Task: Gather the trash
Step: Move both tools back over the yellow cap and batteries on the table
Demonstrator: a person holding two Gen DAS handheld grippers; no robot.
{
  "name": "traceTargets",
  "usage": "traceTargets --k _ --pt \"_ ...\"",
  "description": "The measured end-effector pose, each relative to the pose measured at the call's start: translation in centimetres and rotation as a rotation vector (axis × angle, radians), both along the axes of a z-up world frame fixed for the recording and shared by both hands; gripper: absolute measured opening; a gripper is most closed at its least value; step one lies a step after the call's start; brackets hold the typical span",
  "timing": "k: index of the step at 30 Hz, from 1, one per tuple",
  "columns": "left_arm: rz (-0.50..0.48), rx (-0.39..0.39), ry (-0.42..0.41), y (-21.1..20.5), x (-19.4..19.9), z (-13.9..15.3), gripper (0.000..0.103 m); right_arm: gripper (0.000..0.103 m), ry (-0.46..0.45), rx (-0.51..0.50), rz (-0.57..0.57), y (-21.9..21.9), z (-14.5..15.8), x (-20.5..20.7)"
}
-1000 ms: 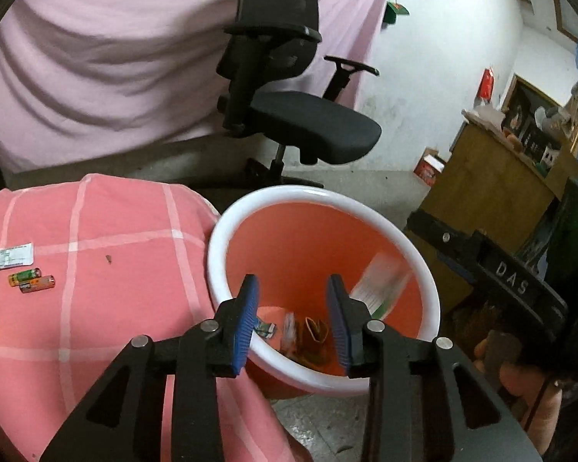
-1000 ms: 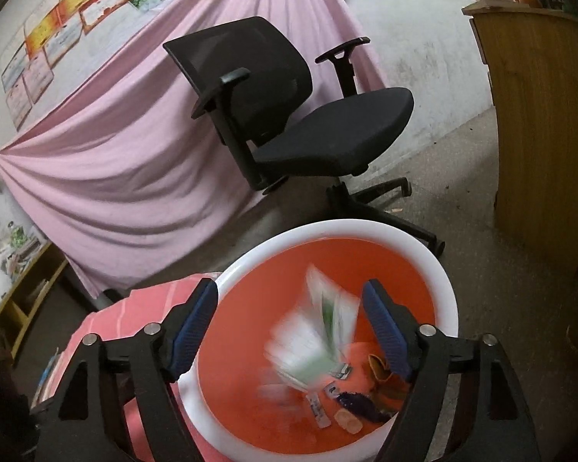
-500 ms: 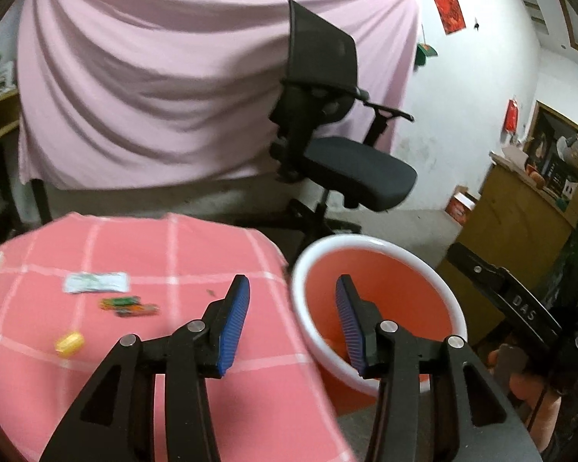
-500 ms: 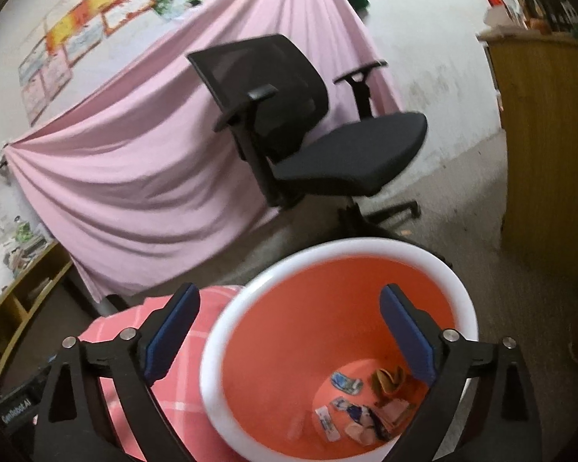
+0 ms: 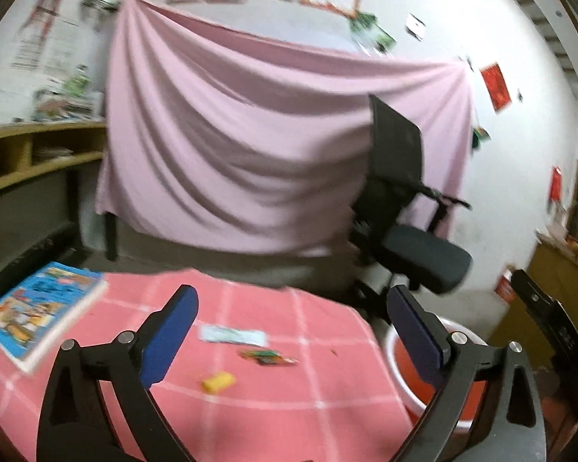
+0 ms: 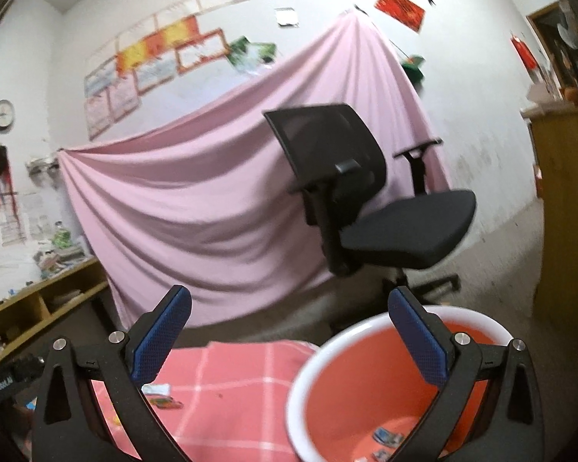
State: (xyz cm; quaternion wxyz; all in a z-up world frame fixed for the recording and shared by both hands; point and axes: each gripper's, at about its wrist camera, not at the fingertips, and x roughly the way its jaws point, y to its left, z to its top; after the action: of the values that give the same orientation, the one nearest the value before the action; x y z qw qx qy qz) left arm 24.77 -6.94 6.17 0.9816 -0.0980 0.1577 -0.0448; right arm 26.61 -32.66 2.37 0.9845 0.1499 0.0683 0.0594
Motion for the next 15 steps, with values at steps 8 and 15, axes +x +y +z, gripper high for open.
traceTargets --k 8,15 --pt "0.131 0.029 -0.073 4.6 -2.4 -0.6 0.100 0.103 -0.107 -0.072 0.075 4.3 0.8 -0.6" --pt "0.190 0.068 -0.120 7.0 -4.4 -2.1 0.100 0.103 -0.158 -0.170 0.164 8.2 0.6 -1.2"
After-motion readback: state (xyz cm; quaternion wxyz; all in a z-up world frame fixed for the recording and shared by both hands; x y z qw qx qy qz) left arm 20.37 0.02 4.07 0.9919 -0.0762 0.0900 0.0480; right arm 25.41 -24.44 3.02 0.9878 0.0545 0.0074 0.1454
